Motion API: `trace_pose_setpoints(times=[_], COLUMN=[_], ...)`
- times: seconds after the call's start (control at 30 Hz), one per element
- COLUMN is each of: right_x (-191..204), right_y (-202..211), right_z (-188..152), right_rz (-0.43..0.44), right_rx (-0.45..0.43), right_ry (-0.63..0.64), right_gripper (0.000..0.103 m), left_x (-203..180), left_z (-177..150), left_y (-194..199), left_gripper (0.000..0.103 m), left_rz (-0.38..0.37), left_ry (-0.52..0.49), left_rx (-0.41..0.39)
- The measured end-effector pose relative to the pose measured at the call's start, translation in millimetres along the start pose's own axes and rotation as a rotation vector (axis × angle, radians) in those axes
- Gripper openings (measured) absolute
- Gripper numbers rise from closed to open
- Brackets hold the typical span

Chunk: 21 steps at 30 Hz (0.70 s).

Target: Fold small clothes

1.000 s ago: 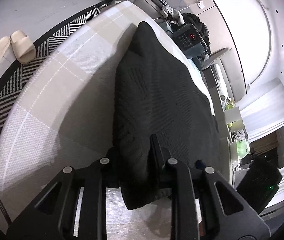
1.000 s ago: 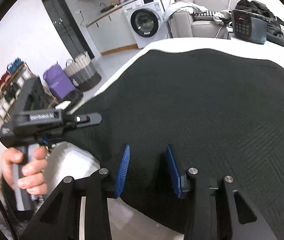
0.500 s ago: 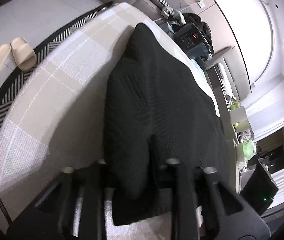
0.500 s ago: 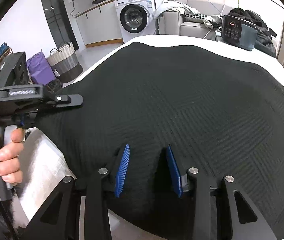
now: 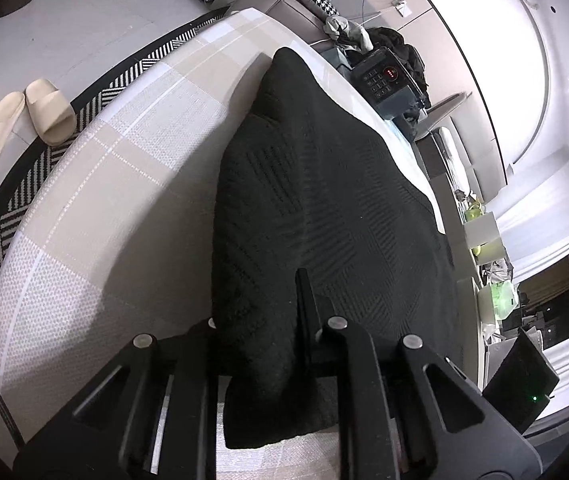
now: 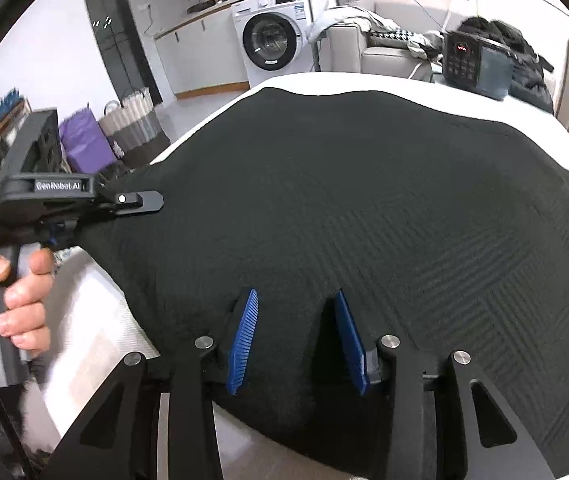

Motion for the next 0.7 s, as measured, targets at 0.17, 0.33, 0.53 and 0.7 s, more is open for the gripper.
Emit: trace_pose_setpoints(times=[0.17, 0.33, 0.53, 0.7], right_x=[-3, -7, -44, -131], right_y=[2, 5, 36, 88], right_z=[-3, -7, -9, -33], right_rz=[0.003, 0.052, -0.003, -0.199], right_rx=[-0.009, -0.012, -0.032, -0.084], right_ry=[-0.006, -0.052, -0.146, -0.303], right_gripper=[0.042, 0.047, 0.048, 0.05], left_x=[-22, -79, -195, -306], left_z=[6, 20, 22, -26], left_y=[7, 16, -10, -68], left_gripper=[0.012, 0.011, 0.01, 0.011], left_rz=[-0.037, -0.095, -0.17, -0.244], left_ry=[-0.024, -0.137, -0.358, -0.57], left_rx=[-0.022, -0.051, -0.028, 0.083])
Point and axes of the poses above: each gripper's, at about its wrist camera, not at the fingertips, and y roughly against the way its jaws point, x to its left, z to its top, the point moved 4 cm from there along -y, roughly the way its jaws point, and after that the axes turned 4 degrees about -z, right-handed, at the moved point
